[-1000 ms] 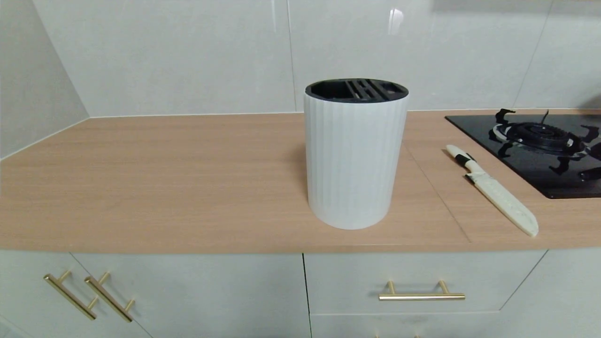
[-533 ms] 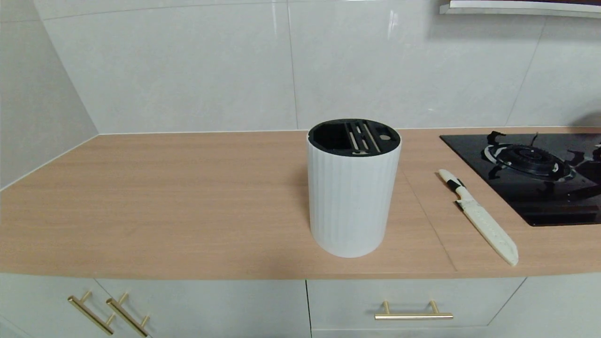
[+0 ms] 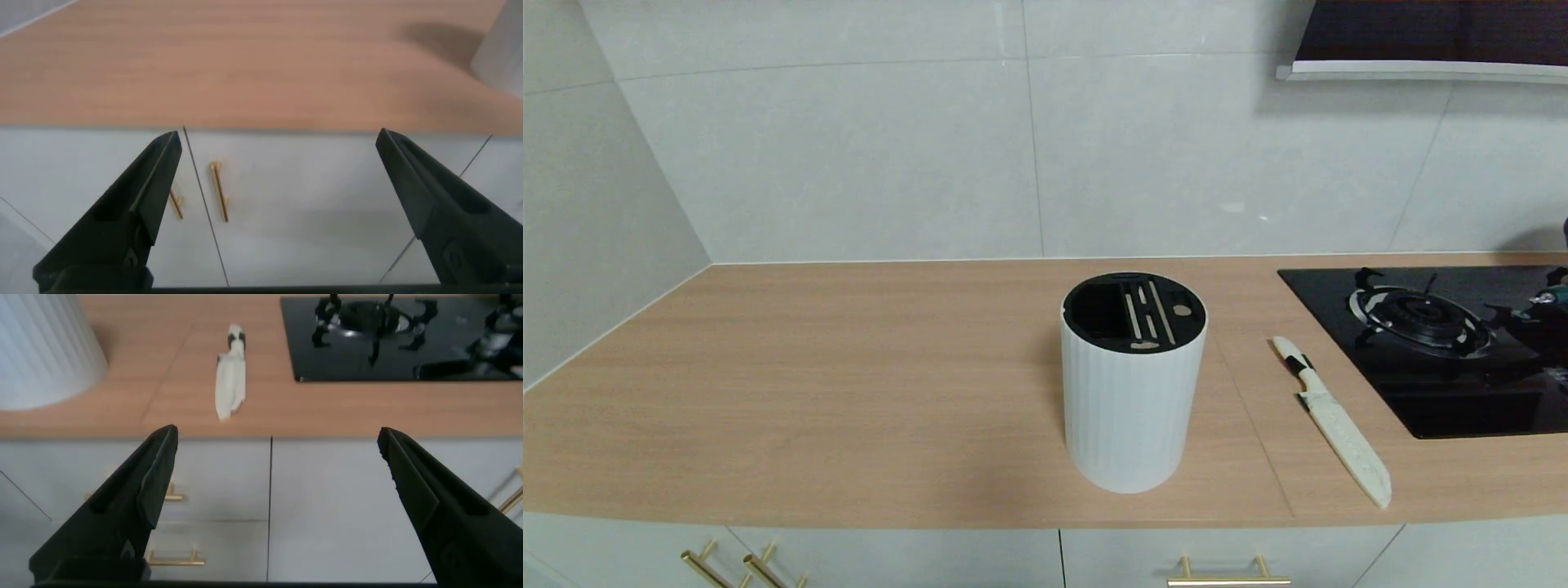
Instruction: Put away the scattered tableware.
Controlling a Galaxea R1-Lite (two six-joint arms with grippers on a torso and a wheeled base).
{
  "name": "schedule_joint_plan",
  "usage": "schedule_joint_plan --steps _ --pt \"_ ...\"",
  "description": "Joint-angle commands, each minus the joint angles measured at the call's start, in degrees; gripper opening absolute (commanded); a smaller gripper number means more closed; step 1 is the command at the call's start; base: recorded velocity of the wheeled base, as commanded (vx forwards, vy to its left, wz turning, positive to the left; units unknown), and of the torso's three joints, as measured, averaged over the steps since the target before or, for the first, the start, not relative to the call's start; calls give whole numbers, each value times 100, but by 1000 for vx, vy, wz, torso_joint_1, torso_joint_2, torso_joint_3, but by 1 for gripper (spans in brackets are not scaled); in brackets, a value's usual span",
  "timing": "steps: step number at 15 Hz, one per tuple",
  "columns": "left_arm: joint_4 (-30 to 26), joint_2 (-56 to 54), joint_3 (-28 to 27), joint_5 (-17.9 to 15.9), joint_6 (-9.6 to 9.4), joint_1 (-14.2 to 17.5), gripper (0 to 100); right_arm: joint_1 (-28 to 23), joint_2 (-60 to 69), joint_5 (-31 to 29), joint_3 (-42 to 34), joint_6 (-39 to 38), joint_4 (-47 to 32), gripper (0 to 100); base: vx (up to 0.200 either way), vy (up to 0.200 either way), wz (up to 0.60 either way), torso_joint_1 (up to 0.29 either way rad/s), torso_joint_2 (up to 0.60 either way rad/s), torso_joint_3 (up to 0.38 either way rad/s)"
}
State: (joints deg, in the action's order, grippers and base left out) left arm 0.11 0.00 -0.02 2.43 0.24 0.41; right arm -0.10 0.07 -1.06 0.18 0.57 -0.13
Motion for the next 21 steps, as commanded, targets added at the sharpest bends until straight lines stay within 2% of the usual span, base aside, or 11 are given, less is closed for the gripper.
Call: schedule_joint_plan --steps 1,12,21 --pt "7 0 2 4 2 2 100 1 -7 1 -1 4 -4 100 0 0 0 251 -569 -300" --pt "7 0 2 4 2 2 100 1 -7 1 -1 4 5 100 0 0 0 239 -501 -265" --pt "-2 0 2 4 2 2 100 1 -7 1 -1 39 5 100 0 0 0 5 -9 -5"
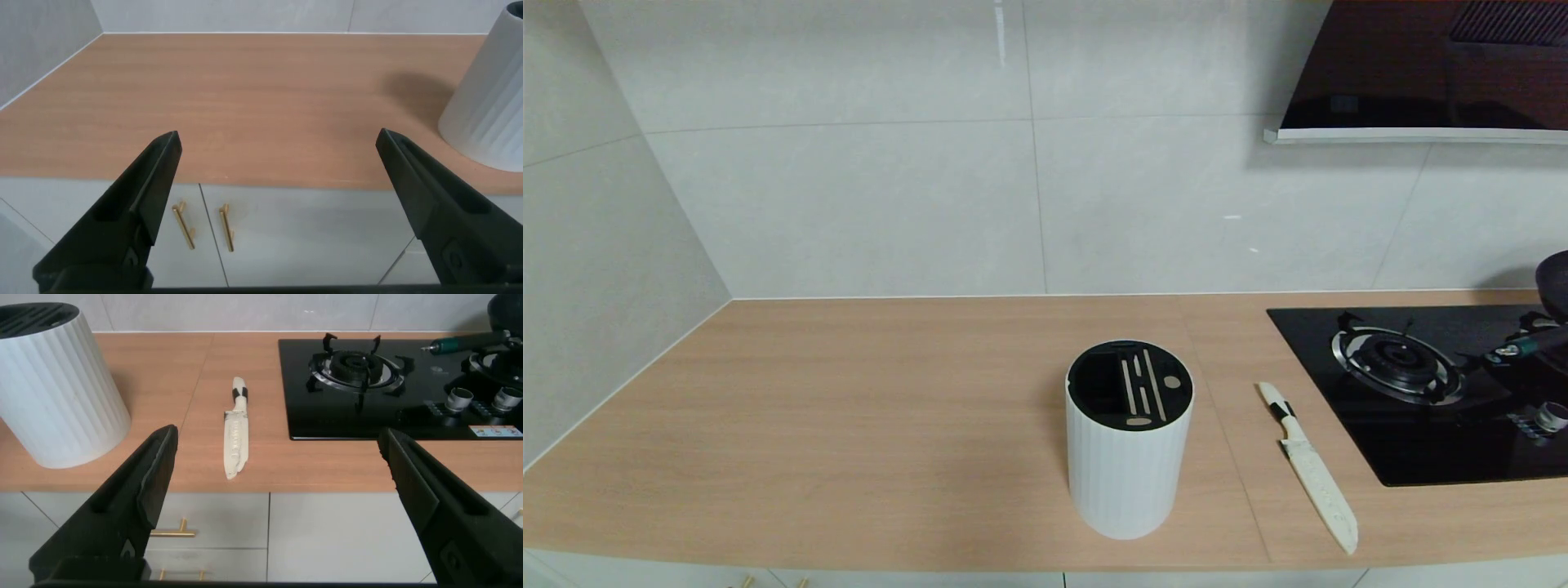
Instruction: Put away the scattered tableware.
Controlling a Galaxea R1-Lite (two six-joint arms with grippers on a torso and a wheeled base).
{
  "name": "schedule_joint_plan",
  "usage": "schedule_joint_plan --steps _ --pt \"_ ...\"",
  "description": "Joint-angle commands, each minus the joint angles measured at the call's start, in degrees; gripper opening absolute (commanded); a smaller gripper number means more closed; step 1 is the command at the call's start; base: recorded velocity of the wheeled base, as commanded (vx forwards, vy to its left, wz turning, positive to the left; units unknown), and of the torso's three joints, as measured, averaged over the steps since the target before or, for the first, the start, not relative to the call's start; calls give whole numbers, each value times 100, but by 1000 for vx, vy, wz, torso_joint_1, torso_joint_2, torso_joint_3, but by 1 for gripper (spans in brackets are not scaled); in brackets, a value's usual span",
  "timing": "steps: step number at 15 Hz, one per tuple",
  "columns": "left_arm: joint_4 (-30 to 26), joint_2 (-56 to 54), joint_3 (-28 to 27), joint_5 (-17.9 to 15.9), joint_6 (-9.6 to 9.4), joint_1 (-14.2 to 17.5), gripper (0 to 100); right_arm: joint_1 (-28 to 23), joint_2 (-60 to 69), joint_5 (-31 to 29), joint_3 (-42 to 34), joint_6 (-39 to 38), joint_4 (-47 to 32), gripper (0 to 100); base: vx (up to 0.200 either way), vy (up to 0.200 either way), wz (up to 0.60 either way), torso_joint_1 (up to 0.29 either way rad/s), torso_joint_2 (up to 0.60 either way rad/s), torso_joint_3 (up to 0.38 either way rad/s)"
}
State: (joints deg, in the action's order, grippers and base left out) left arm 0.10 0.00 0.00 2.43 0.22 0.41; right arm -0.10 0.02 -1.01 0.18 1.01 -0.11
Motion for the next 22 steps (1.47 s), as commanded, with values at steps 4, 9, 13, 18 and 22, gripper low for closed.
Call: schedule_joint_plan --steps 4,9,13,18,22 --pt "8 0 0 4 4 2 100 124 -618 576 1036 -356 -24 100 0 0 0 0 0 0" --pt "-1 0 0 4 4 2 100 370 -4081 875 2030 -163 -15 100 0 0 0 0 0 0" --pt "-1 0 0 4 4 2 100 818 -6427 839 2891 -163 345 100 0 0 0 0 0 0" --pt "-1 0 0 4 4 2 100 906 -8809 796 3559 -163 1259 100 0 0 0 0 0 0" --pt "-1 0 0 4 4 2 100 1056 -9855 400 3585 -154 1769 100 0 0 0 0 0 0"
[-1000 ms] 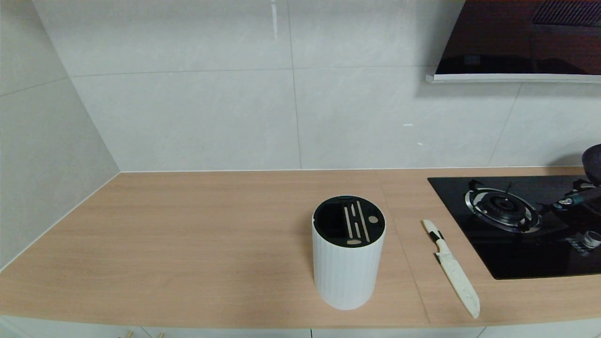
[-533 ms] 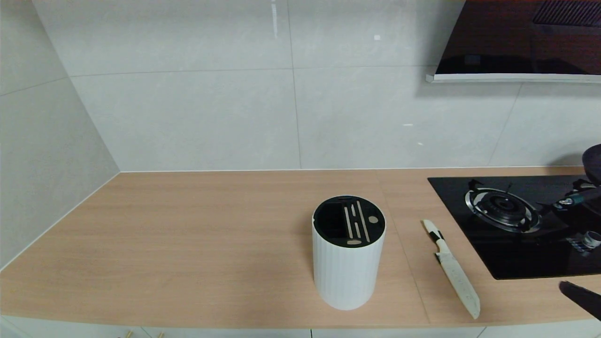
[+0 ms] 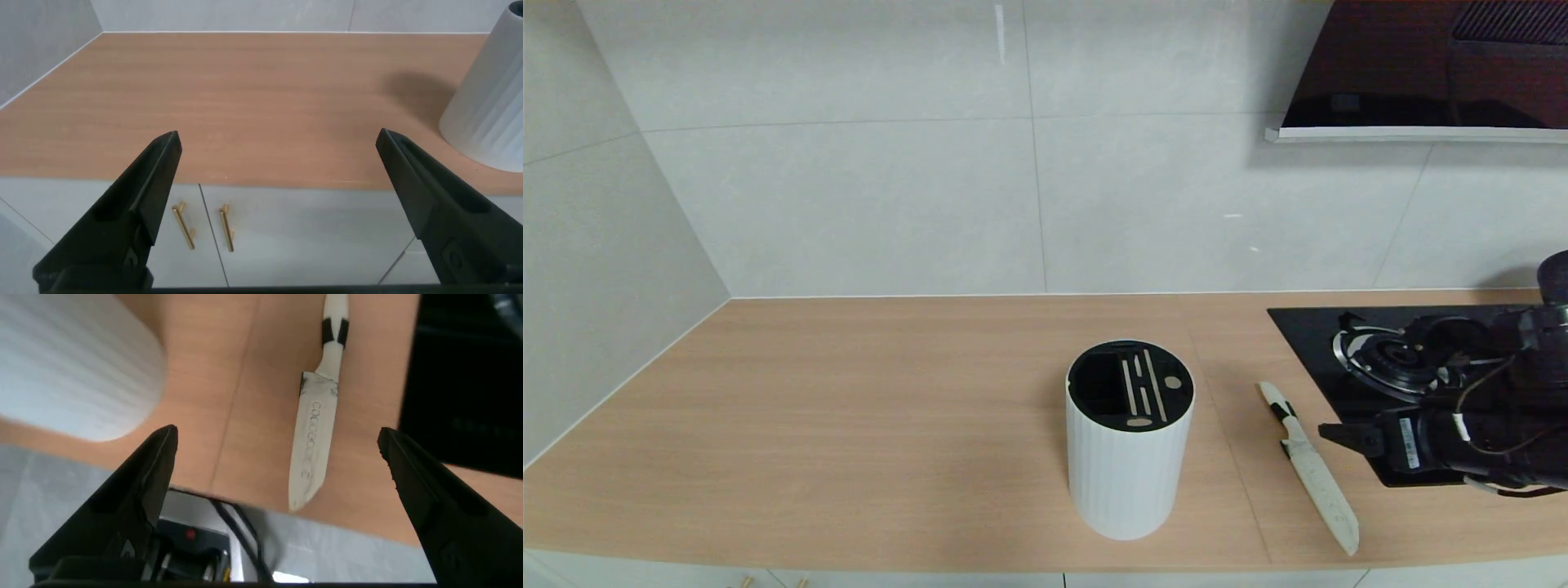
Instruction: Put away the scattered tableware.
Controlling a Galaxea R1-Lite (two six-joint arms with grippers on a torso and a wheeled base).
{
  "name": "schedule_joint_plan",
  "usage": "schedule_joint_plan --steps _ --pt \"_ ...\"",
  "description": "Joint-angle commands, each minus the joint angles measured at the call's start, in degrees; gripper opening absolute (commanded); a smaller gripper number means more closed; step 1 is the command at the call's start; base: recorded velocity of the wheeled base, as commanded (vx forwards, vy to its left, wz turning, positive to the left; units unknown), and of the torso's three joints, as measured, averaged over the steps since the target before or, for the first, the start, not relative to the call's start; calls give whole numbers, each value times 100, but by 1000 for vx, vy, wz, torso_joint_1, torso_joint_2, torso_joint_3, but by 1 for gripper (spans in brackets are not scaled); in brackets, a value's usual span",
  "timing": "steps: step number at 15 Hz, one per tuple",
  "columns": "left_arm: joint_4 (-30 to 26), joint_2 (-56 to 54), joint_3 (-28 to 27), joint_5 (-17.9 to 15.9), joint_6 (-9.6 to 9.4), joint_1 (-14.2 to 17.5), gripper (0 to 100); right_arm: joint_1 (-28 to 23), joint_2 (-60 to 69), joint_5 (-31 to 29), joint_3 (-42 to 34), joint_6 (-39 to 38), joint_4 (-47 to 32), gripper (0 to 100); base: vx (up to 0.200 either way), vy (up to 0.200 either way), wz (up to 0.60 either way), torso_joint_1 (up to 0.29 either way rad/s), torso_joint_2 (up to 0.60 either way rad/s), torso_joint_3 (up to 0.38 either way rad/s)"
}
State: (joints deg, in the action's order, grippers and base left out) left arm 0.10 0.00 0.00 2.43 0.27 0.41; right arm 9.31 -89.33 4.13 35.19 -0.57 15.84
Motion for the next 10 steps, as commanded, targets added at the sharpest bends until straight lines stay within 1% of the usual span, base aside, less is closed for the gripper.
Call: schedule_joint_plan --steps 1,3,4,5,6,7,8,10 --pt "-1 0 0 4 8 2 100 123 -1244 -255 84 5 482 100 0 0 0 0 0 0" --pt "-1 0 0 4 0 2 100 132 -1886 -440 67 -4 1159 100 0 0 0 0 0 0" --pt "-1 0 0 4 8 2 100 123 -2062 -536 49 -4 1378 100 0 0 0 0 0 0" --pt "-1 0 0 4 8 2 100 106 -2545 -835 -30 -4 2002 100 0 0 0 0 0 0" --pt "-1 0 0 4 8 2 100 106 -2686 -888 -30 -4 2187 100 0 0 0 0 0 0" --pt "-1 0 0 4 8 2 100 88 -2993 -914 -48 -13 2609 100 0 0 0 0 0 0" --pt "-1 0 0 4 8 2 100 79 -3134 -914 -48 -31 2802 100 0 0 0 0 0 0" --pt "-1 0 0 4 8 2 100 53 -3257 -905 -30 -48 2890 100 0 0 0 0 0 0"
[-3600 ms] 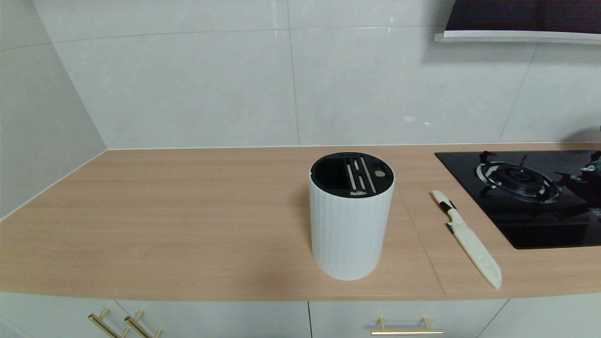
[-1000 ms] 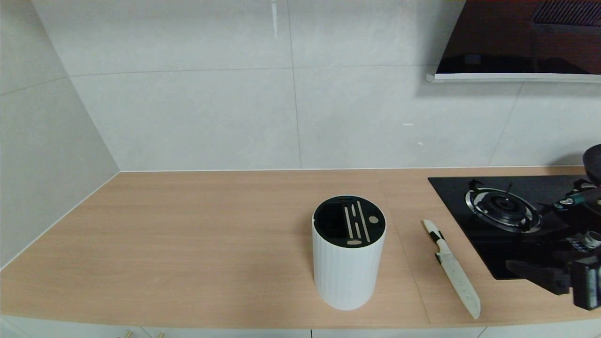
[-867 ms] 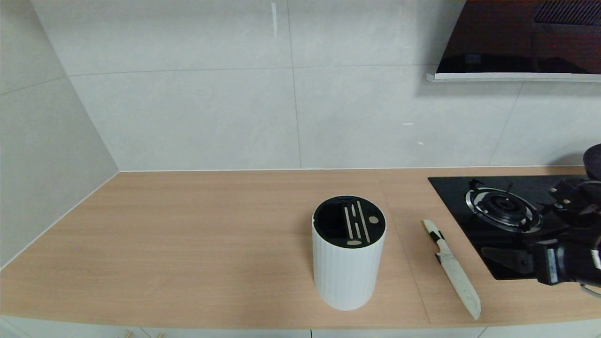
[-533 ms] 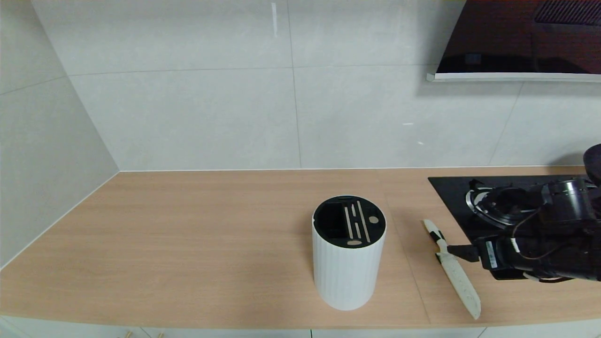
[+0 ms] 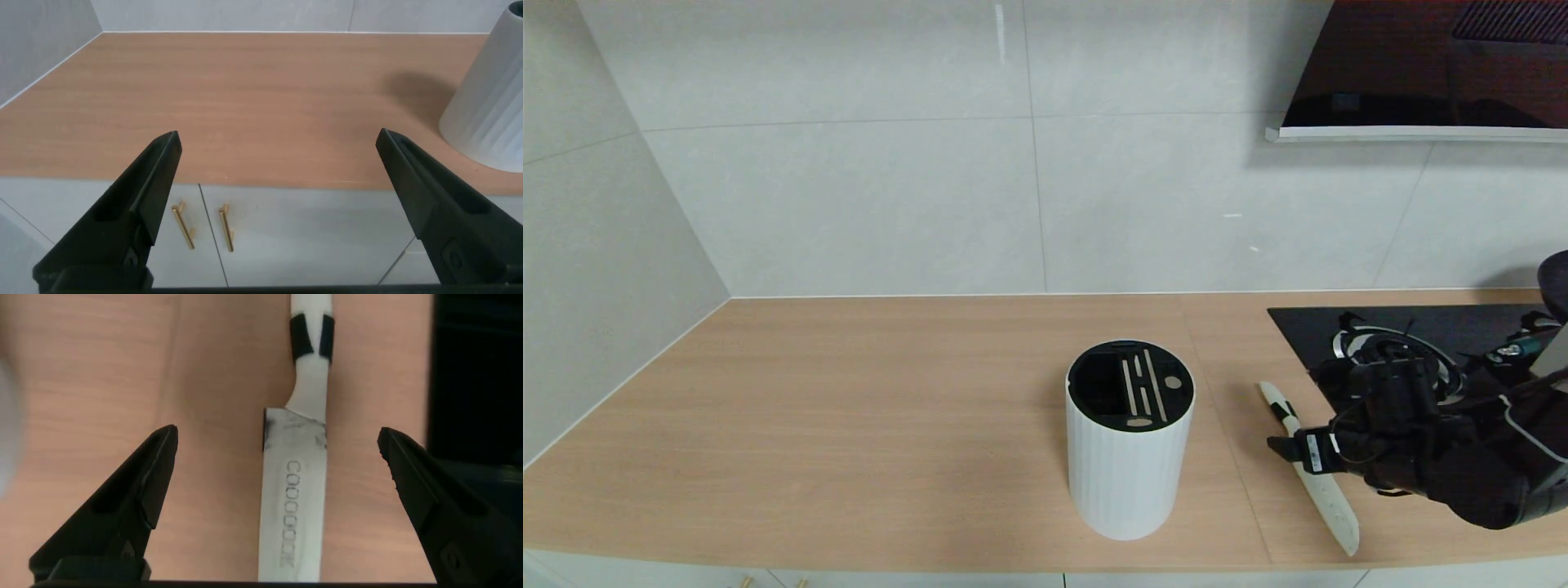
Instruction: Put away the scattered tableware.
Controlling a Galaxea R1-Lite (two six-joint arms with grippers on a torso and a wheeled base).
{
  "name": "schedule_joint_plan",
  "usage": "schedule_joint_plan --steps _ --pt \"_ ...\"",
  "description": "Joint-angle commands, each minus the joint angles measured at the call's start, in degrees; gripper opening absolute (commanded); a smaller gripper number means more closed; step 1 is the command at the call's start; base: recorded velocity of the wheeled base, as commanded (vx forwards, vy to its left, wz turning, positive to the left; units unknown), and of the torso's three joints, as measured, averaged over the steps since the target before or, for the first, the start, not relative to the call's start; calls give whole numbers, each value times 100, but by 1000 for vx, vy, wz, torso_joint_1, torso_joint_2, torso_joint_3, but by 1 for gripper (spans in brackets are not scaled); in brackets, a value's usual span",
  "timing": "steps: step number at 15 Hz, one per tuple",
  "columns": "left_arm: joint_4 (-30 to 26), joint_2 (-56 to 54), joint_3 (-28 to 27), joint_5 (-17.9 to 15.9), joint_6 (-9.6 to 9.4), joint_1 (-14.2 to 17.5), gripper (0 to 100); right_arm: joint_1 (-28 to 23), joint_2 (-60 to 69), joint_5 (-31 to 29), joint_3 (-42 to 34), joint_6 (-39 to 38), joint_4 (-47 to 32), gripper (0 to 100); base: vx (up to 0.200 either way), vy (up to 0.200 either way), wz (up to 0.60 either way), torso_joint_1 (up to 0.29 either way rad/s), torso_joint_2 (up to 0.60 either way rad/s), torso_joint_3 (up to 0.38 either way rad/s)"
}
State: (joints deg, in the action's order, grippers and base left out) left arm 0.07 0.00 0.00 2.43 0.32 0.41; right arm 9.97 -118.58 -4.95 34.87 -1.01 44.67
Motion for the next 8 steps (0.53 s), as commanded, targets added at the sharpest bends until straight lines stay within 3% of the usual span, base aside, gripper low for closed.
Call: schedule_joint_plan --steps 1,8 --pt "1 0 0 4 3 2 100 -48 -403 12 12 -13 16 100 0 0 0 0 0 0" --pt "1 0 0 4 3 2 100 -162 -930 20 47 -119 754 100 0 0 0 0 0 0"
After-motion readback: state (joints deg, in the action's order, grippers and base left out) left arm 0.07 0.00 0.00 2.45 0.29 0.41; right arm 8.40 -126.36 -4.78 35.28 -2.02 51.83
